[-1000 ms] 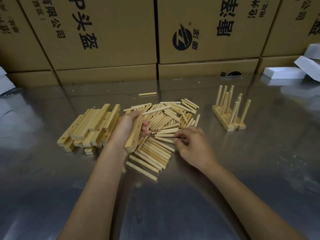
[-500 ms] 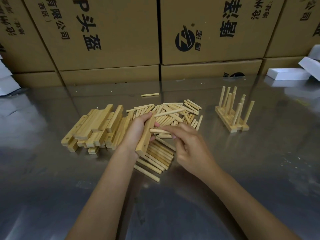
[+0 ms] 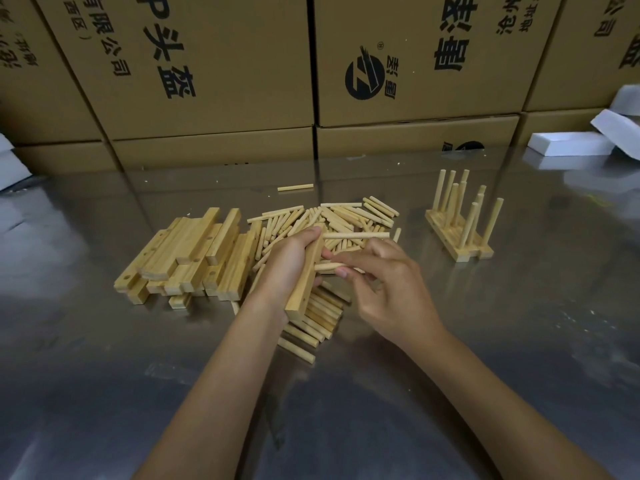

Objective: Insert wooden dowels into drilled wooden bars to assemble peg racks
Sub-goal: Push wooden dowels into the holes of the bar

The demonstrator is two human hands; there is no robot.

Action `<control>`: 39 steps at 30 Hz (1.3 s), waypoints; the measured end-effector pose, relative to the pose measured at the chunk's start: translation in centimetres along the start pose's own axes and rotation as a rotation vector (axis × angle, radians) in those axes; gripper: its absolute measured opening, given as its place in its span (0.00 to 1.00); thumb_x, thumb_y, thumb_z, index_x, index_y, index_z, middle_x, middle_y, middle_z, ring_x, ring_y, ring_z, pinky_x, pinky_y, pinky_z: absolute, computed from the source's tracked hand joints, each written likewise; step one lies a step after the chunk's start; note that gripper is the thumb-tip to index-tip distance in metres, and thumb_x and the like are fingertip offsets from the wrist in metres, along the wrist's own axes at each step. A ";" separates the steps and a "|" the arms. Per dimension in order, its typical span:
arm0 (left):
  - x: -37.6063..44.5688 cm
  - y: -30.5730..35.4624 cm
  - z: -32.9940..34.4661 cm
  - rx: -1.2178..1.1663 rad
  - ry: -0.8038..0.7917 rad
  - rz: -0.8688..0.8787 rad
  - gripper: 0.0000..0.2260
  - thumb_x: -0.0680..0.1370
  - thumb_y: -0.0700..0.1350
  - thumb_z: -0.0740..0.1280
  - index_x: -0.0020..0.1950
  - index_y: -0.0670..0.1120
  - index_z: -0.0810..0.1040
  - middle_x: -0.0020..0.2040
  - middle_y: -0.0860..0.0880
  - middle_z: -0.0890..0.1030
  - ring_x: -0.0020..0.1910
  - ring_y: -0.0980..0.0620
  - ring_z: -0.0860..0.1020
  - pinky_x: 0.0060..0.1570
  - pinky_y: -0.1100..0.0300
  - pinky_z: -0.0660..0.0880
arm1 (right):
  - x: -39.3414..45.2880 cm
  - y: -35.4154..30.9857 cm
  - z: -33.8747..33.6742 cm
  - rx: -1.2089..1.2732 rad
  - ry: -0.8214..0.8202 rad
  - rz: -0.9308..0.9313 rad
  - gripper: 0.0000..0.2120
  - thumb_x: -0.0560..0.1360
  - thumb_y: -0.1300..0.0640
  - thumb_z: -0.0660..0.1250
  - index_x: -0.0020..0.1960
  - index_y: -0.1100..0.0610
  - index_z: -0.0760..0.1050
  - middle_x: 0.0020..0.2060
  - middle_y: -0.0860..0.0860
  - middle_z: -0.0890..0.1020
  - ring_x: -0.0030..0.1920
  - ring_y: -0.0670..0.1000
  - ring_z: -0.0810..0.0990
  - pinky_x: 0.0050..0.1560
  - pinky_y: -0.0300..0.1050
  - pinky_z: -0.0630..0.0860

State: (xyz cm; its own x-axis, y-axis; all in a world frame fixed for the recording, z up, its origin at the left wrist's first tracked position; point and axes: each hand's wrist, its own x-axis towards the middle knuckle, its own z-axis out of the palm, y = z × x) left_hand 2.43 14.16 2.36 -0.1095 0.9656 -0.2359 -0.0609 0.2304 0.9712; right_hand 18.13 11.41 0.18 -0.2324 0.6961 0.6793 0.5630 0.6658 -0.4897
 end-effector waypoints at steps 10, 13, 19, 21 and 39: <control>-0.2 0.2 0.7 -0.051 -0.034 0.136 0.10 0.80 0.53 0.64 0.57 0.55 0.83 0.35 0.51 0.82 0.36 0.52 0.79 0.32 0.59 0.72 | -0.3 -0.1 0.3 -0.065 0.105 -0.022 0.11 0.77 0.60 0.70 0.57 0.54 0.84 0.37 0.41 0.70 0.41 0.42 0.67 0.39 0.35 0.63; -0.6 0.3 1.1 -0.032 -0.010 0.163 0.08 0.81 0.53 0.63 0.55 0.58 0.82 0.32 0.53 0.82 0.39 0.51 0.79 0.37 0.57 0.72 | -0.4 -0.1 0.4 -0.079 0.104 -0.004 0.11 0.76 0.59 0.70 0.57 0.53 0.84 0.36 0.40 0.69 0.40 0.41 0.66 0.38 0.37 0.63; -1.0 0.7 1.1 0.059 -0.054 0.261 0.09 0.82 0.53 0.62 0.51 0.62 0.82 0.37 0.55 0.81 0.43 0.52 0.79 0.37 0.57 0.71 | -0.7 -0.2 0.3 0.033 0.087 0.059 0.07 0.78 0.57 0.68 0.45 0.49 0.84 0.29 0.34 0.75 0.28 0.38 0.72 0.30 0.30 0.59; -1.1 0.8 1.1 0.082 -0.057 0.265 0.09 0.82 0.54 0.62 0.52 0.62 0.82 0.38 0.58 0.81 0.46 0.54 0.79 0.37 0.58 0.71 | -0.6 -0.2 0.3 0.060 0.036 0.102 0.07 0.79 0.53 0.67 0.47 0.49 0.84 0.31 0.37 0.81 0.27 0.42 0.73 0.28 0.33 0.61; 0.2 0.1 -1.1 -0.536 -0.159 -0.113 0.13 0.84 0.45 0.57 0.63 0.38 0.74 0.35 0.47 0.77 0.26 0.55 0.68 0.20 0.67 0.66 | 0.5 -0.7 -0.7 0.077 0.352 0.088 0.07 0.76 0.62 0.64 0.53 0.57 0.74 0.47 0.46 0.75 0.49 0.44 0.74 0.53 0.49 0.74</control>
State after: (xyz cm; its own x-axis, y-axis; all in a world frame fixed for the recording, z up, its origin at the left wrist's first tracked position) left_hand 1.30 14.30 2.41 0.0746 0.9544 -0.2890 -0.5632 0.2795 0.7776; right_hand 18.17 11.11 1.30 0.1091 0.6252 0.7728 0.5043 0.6351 -0.5851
